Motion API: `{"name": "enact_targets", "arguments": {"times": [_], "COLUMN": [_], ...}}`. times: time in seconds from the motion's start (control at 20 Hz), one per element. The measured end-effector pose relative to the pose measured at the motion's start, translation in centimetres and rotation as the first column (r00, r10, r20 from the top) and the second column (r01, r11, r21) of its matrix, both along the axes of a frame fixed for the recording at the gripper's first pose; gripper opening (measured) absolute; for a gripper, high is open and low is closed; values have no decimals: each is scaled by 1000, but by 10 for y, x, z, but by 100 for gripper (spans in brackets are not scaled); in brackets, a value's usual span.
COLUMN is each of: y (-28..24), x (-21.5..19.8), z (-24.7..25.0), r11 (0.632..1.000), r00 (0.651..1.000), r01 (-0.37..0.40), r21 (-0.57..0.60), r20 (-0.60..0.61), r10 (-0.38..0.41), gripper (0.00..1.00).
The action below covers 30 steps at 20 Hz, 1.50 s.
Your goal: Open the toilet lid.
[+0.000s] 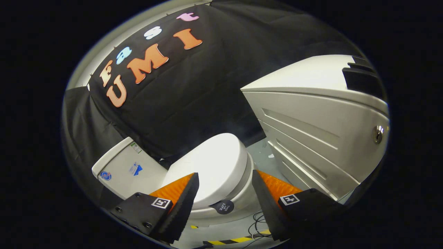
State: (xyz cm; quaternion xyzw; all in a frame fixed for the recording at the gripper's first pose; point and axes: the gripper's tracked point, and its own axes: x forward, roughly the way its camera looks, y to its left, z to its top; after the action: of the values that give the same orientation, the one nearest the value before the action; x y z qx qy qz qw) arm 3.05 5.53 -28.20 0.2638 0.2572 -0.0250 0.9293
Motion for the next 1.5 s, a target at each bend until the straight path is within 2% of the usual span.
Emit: {"name": "enact_targets", "arguments": {"times": [0.3,0.35,0.8,0.9,1.1,1.3,1.5], "y": [5,3,10,22,53,60,63], "x": [-3,3,6,8,1,3,-7], "z": [-20,-23,-22,-18,-45,-67,-83], "r11": [997,997,997,995,986,977,961], "r00": [998,999,999,999,989,981,972], "r01": [2,18,7,-18,-79,-76,-39], "r21": [81,74,75,96,146,200,274], "r20": [-65,-47,-49,-32,-110,-158,-214], "r10": [3,-15,-3,22,95,108,101], "gripper": [99,99,96,96,97,97,80]}}
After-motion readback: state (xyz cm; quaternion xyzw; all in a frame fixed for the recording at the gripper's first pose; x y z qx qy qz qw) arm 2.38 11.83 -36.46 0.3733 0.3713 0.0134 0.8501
